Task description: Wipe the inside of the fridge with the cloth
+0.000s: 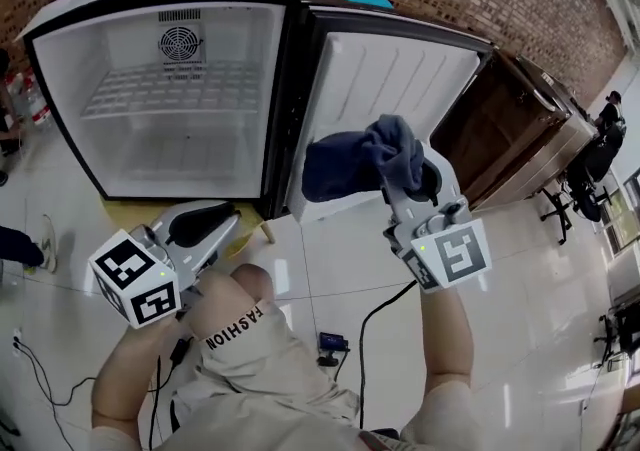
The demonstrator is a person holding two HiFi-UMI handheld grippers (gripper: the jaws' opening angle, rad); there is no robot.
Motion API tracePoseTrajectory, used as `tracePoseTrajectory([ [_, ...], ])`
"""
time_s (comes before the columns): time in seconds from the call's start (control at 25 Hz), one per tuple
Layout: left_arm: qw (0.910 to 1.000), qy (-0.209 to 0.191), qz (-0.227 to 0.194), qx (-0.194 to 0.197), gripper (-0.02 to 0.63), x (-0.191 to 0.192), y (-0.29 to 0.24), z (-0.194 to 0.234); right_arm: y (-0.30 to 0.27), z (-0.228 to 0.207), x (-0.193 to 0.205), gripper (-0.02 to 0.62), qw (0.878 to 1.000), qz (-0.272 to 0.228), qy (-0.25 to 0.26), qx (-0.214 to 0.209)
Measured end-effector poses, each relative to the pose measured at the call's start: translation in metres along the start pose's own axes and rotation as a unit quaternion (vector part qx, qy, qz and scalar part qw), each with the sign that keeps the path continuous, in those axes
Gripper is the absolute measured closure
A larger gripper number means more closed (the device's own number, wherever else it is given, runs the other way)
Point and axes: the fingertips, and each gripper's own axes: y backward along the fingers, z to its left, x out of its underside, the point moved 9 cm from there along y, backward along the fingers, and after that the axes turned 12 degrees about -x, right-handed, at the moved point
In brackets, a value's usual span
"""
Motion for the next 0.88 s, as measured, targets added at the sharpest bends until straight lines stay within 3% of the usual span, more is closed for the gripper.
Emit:
tracePoseTrajectory([
  [0.12,0.9998,0.000,-0.006,-0.017,0.598,0.002,0.000,0.005,-0.028,-0.029,-0.022,0.523,0.999,-0.011,0.027,0.022],
  [0.36,0.9995,0.019,0.003,-0.025,0.601,0.013,-0.001,0.010,-0.091,-0.041,-0.047,0.523,0.994,-0.039,0.098,0.026],
  [0.52,0.9994,0.022,0.012,-0.024,0.601,0.017,0.004,0.008,-0.092,-0.044,-0.039,0.525,0.984,-0.068,0.149,0.071],
  [0.68,0.9993,0.015,0.028,-0.017,0.601,0.021,0.004,0.009,-0.078,-0.082,-0.010,0.528,0.982,-0.041,0.119,0.139],
  [0.88,0.9989,0.004,0.045,-0.008,0.601,0.026,-0.002,0.009,-0.076,-0.182,0.048,0.531,0.969,0.029,0.026,0.242],
])
